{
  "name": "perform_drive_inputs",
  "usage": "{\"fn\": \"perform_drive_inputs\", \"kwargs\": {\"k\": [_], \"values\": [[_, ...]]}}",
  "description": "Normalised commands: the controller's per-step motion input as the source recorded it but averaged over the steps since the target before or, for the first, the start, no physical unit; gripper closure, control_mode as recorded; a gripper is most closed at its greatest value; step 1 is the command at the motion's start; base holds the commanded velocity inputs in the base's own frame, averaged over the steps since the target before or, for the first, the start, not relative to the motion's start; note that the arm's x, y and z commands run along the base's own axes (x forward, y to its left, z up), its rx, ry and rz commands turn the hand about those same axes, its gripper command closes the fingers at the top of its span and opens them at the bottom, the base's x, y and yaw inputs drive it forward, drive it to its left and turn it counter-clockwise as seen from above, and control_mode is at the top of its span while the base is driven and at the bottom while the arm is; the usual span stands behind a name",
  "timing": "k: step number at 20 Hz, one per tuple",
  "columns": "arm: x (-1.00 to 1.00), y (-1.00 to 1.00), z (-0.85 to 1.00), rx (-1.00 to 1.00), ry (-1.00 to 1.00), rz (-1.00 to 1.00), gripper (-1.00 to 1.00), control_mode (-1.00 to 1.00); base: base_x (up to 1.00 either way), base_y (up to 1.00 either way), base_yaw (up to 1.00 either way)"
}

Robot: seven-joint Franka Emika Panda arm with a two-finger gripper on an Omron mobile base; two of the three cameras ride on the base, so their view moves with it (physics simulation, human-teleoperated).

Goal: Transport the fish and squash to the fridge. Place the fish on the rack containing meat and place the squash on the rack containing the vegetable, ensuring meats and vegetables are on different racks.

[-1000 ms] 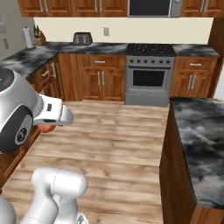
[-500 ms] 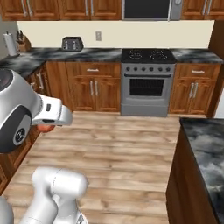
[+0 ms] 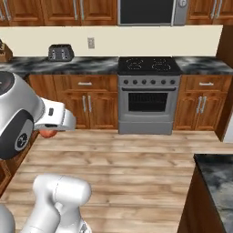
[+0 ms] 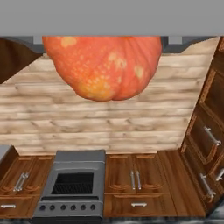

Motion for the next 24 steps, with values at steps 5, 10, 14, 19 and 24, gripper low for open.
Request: {"fn": "perform_drive_inputs", "kwargs": {"k": [5,10,14,19,24], "values": [[0.00,0.00,0.00,0.00,0.00,0.00,1.00,1.00,1.00,-0.23,-0.08],[0.00,0.00,0.00,0.00,0.00,0.00,1.00,1.00,1.00,-0.39,-0.05],[0.00,0.00,0.00,0.00,0.00,0.00,1.00,1.00,1.00,-0.71,0.00],[0.00,0.00,0.00,0.00,0.00,0.00,1.00,1.00,1.00,-0.40,-0.27],[0.00,0.00,0.00,0.00,0.00,0.00,1.00,1.00,1.00,0.60,-0.66]]}}
